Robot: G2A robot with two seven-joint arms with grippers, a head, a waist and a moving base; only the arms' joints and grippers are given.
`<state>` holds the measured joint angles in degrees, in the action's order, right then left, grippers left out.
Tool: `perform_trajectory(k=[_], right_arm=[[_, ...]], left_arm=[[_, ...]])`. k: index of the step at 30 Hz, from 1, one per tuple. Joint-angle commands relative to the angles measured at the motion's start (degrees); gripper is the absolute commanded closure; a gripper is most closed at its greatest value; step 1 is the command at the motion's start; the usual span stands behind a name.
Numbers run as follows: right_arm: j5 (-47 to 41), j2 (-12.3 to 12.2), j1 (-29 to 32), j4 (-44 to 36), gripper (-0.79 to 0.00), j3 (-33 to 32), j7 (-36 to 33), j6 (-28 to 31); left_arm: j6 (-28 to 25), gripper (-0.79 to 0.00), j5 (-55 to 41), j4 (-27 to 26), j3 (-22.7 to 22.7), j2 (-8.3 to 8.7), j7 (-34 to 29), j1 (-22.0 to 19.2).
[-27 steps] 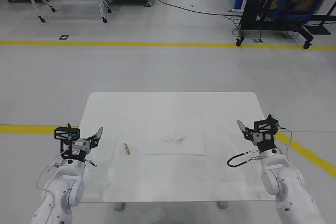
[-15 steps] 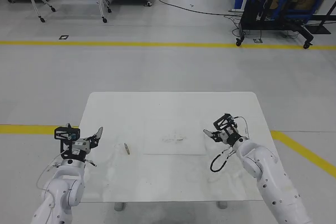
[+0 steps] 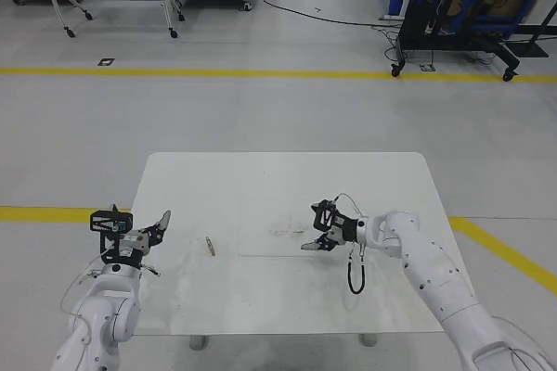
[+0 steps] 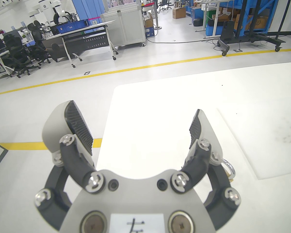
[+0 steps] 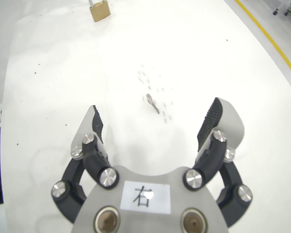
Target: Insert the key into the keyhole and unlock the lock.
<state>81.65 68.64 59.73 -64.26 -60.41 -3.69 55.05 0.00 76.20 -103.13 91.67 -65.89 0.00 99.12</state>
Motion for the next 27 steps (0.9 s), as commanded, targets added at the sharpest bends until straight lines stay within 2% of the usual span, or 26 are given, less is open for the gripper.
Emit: perform_trajectory(k=[1,4,9,11,14,17,27], right_arm=[[1.87,0.56,-2.39,3.18,-0.256,2.02,1.21,-0.97],[3.73,1.51,-4.87,6.08,-0.237,5.33,2.55,-1.00],[7.35,2.86,-7.75,9.85,-0.296,9.85,3.65,-2.61],[8.08,3.43,-8.59,11.02,-0.286,11.27,3.66,-3.80],[7.95,4.06,-9.57,12.68,-0.185,12.50,4.52,-4.54],[8.37,4.39,-10.39,13.92,0.000,13.20,5.15,-5.26],[10.81,4.54,-10.65,13.05,0.000,14.65,8.40,-6.34]], left_arm=[[0.00,-0.785,0.00,0.00,0.00,0.00,0.00,0.00],[0.00,-0.785,0.00,0.00,0.00,0.00,0.00,0.00],[0.00,-0.785,0.00,0.00,0.00,0.00,0.00,0.00],[0.00,-0.785,0.00,0.00,0.00,0.00,0.00,0.00],[0.00,-0.785,0.00,0.00,0.00,0.00,0.00,0.00],[0.00,-0.785,0.00,0.00,0.00,0.00,0.00,0.00],[0.00,-0.785,0.00,0.00,0.00,0.00,0.00,0.00]])
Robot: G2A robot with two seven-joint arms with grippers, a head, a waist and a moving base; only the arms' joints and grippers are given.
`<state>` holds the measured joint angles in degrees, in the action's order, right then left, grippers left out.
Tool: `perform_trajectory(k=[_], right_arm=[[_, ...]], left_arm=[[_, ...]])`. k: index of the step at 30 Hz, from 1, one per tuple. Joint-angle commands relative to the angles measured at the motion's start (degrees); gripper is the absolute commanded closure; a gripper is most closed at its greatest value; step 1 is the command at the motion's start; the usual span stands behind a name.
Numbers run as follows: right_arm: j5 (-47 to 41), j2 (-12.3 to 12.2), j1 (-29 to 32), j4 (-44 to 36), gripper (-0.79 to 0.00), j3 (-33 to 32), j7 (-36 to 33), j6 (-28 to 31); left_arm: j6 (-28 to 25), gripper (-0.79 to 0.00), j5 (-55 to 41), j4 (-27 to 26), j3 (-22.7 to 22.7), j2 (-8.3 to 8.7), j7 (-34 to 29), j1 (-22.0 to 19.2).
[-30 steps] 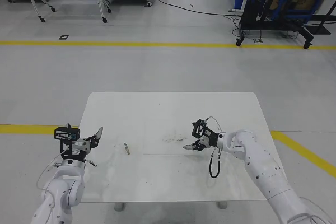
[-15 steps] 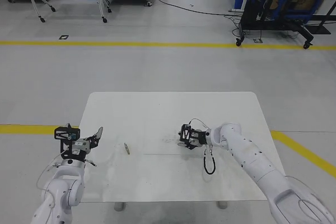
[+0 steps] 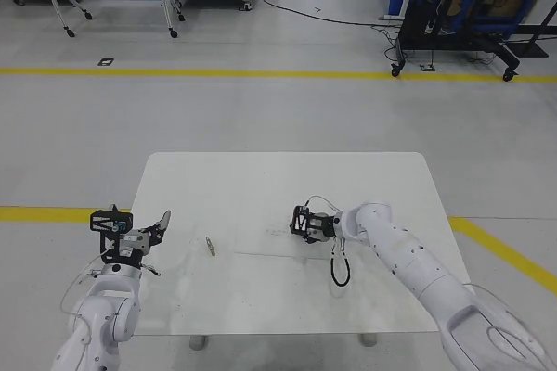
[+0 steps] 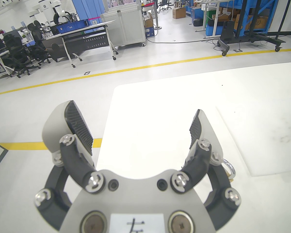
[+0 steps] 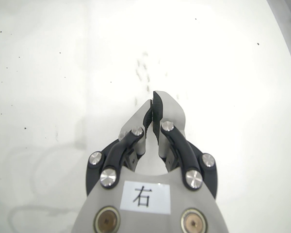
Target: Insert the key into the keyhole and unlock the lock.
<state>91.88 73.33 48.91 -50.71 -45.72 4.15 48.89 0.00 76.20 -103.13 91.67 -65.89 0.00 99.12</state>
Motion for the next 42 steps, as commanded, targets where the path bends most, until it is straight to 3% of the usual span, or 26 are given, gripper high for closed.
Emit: perform_trajectory(k=[1,7,19,31,34,36,38,42], right_arm=[[1.12,-0.33,0.39,-0.90,0.000,-0.16,1.09,-0.37],[2.30,-2.00,2.49,-3.64,0.000,-2.77,6.70,-0.80],[4.14,-7.64,13.26,-14.07,0.000,-14.02,27.30,-2.43],[3.42,-7.85,13.88,-14.45,0.000,-14.67,27.98,-2.07],[-2.39,-7.31,14.69,-12.62,0.000,-14.56,28.94,-2.42],[-6.08,-6.76,14.58,-10.98,0.000,-13.96,30.67,-2.38],[-9.75,-6.22,14.04,-9.07,0.000,-13.30,32.64,-0.72],[-17.60,-5.19,12.32,-5.01,0.000,-12.07,35.16,5.90]], left_arm=[[0.00,-0.785,0.00,0.00,0.00,0.00,0.00,0.00],[0.00,-0.785,0.00,0.00,0.00,0.00,0.00,0.00],[0.00,-0.785,0.00,0.00,0.00,0.00,0.00,0.00],[0.00,-0.785,0.00,0.00,0.00,0.00,0.00,0.00],[0.01,-0.785,-0.99,0.12,-0.06,-0.11,0.92,0.11],[-4.06,-0.785,-8.97,-0.14,-0.77,-0.43,1.72,0.56],[-12.02,-0.785,-23.83,0.05,-0.10,-0.60,-1.23,0.49],[-22.09,-0.785,-33.87,-2.04,-0.93,-0.37,-8.50,-0.72]])
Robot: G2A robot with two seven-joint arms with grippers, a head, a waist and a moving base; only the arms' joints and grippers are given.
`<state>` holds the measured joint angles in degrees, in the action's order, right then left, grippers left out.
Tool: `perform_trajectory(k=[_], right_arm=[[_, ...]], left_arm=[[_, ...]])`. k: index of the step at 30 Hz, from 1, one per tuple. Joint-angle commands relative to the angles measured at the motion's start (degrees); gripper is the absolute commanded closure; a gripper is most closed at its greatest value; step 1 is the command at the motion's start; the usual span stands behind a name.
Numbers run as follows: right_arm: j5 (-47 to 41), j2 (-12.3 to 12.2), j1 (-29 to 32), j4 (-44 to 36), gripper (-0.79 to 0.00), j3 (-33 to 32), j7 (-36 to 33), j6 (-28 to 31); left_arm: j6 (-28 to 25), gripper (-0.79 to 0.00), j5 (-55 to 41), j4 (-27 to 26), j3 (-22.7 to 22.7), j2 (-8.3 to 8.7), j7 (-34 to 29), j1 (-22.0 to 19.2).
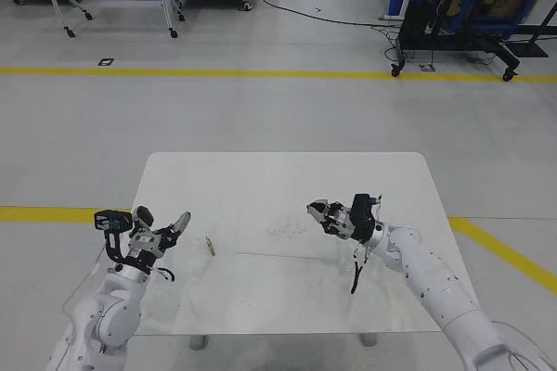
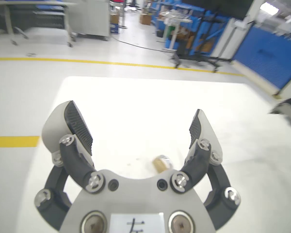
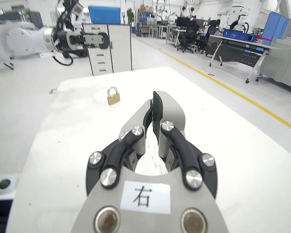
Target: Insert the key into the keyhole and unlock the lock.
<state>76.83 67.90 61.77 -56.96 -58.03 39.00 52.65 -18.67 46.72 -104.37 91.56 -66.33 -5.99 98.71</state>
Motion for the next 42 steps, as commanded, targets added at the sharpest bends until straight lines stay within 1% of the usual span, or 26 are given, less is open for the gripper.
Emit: perform_trajectory(k=[1,3,11,12,13,15,16,17,21,23,25,27,29,32,33,34,35,36,38,42], right_arm=[[-4.16,0.44,-0.98,2.34,0.000,0.35,0.06,3.06],[-7.19,0.66,-1.59,3.94,0.000,0.06,-0.13,4.34],[-7.19,0.66,-1.59,3.94,0.000,0.06,-0.13,4.34],[-7.19,0.66,-1.59,3.94,0.000,0.06,-0.13,4.34],[-7.19,0.66,-1.59,3.94,0.000,0.06,-0.13,4.34],[-7.19,0.66,-1.59,3.94,0.000,0.06,-0.13,4.34],[-8.53,0.80,-1.06,3.89,0.000,0.30,-0.21,5.07],[-11.90,1.15,-0.47,3.98,0.000,1.03,-0.63,5.35],[-25.88,2.79,-0.66,3.45,0.000,7.08,-4.05,5.35],[-32.33,3.32,-1.28,2.92,0.000,10.71,-5.96,5.35],[-37.97,3.59,-1.85,1.70,0.000,14.02,-7.38,5.35],[-43.80,3.58,-2.28,0.99,0.000,17.05,-8.84,5.35],[-49.72,3.48,-3.03,0.49,0.000,19.92,-11.50,5.35],[-56.27,3.26,-4.63,0.02,0.000,23.14,-16.51,5.35],[-58.11,3.18,-5.13,-0.27,0.000,23.99,-18.10,5.35],[-59.87,3.11,-5.60,-0.61,0.000,24.74,-19.64,5.35],[-61.47,3.04,-6.05,-0.72,0.000,25.32,-21.01,5.35],[-62.76,3.00,-6.49,-0.69,0.000,25.81,-22.35,5.35],[-65.18,3.02,-7.27,-0.91,0.000,26.70,-24.84,5.35],[-67.07,3.26,-8.67,0.94,0.000,27.42,-28.02,5.35]], left_arm=[[-4.11,-0.785,-4.95,-1.00,-1.00,0.09,-3.16,-0.43],[-4.11,-0.785,-4.95,-1.00,-1.00,0.09,-3.16,-0.43],[-4.11,-0.785,-4.95,-1.00,-1.00,0.09,-3.16,-0.43],[-5.15,-0.785,-6.67,-0.97,-1.67,0.03,-3.27,-0.42],[-8.62,-0.785,-13.31,-0.41,-3.33,-0.11,-4.79,-0.33],[-14.68,-0.785,-27.15,2.50,-4.66,0.05,-11.45,-1.97],[-15.51,-0.785,-30.58,4.12,-4.46,0.23,-14.43,-3.58],[-16.34,-0.785,-32.61,5.43,-4.77,0.33,-16.57,-5.14],[-20.82,-0.785,-43.61,12.39,-9.63,0.11,-23.40,-11.52],[-22.56,-0.785,-44.40,16.70,-12.12,-0.11,-25.57,-15.18],[-23.94,-0.785,-43.22,19.48,-14.66,-0.34,-27.56,-18.14],[-25.10,-0.785,-40.59,21.58,-15.91,-0.57,-26.30,-19.59],[-25.66,-0.785,-40.22,22.85,-17.39,-0.82,-25.55,-20.26],[-26.86,-0.785,-38.73,23.47,-18.11,-0.90,-24.49,-20.60],[-27.11,-0.742,-38.54,23.54,-18.29,-0.90,-24.29,-20.56],[-27.20,-0.646,-38.65,23.63,-18.48,-0.90,-24.23,-20.56],[-27.18,-0.594,-39.31,23.76,-18.81,-0.91,-24.44,-20.56],[-27.17,-0.499,-39.74,23.80,-19.04,-0.89,-24.84,-20.73],[-27.12,-0.391,-39.78,23.81,-19.30,-0.83,-25.28,-20.97],[-27.20,-0.348,-40.35,23.92,-19.55,-0.71,-25.52,-21.05]])
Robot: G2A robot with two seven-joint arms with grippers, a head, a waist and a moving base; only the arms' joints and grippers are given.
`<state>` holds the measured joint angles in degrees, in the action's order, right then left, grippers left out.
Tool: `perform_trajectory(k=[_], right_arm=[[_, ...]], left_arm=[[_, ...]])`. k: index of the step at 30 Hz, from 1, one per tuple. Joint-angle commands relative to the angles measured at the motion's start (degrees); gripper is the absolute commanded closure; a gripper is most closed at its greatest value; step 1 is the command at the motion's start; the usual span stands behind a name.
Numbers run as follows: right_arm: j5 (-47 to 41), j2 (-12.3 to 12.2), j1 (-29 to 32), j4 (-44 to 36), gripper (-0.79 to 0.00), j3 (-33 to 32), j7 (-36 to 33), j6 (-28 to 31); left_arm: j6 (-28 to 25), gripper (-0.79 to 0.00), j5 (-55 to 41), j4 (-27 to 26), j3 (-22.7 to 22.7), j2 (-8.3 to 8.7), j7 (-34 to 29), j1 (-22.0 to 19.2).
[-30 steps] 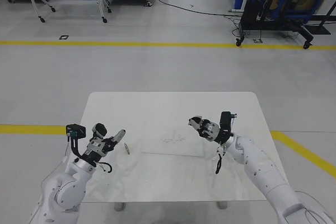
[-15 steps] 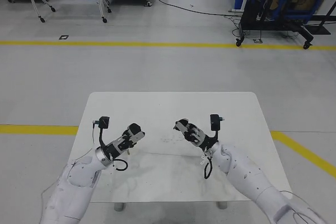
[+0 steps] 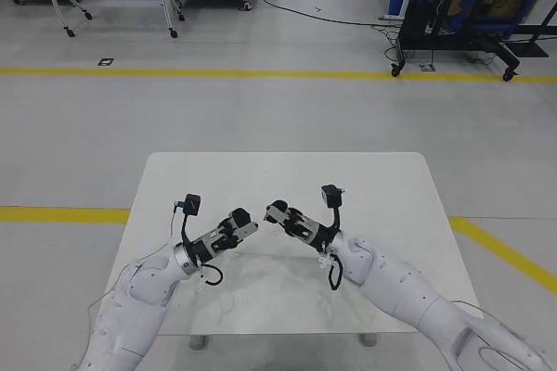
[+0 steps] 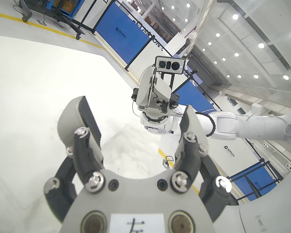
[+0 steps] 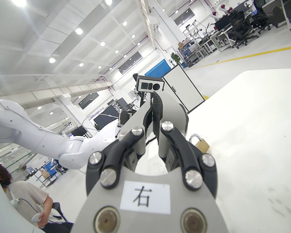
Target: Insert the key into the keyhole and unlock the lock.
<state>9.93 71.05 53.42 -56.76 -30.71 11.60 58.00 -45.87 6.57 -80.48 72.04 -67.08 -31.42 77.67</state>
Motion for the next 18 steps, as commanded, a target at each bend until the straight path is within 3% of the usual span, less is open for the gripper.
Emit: perform_trajectory(k=[1,6,18], right_arm=[[-0.21,0.25,-0.57,1.56,0.000,0.21,-0.99,0.00],[-2.63,1.25,-1.03,3.36,0.000,1.23,-3.14,0.00],[-9.47,2.94,-1.95,5.15,0.000,0.93,-11.12,0.00]], left_arm=[[0.02,-0.336,-0.52,0.07,-0.03,0.09,-0.18,-0.03],[0.56,-0.212,-1.28,0.14,-0.21,0.32,-1.34,-0.27],[1.54,-0.243,-2.40,0.36,-1.68,0.60,-3.11,-1.11]])
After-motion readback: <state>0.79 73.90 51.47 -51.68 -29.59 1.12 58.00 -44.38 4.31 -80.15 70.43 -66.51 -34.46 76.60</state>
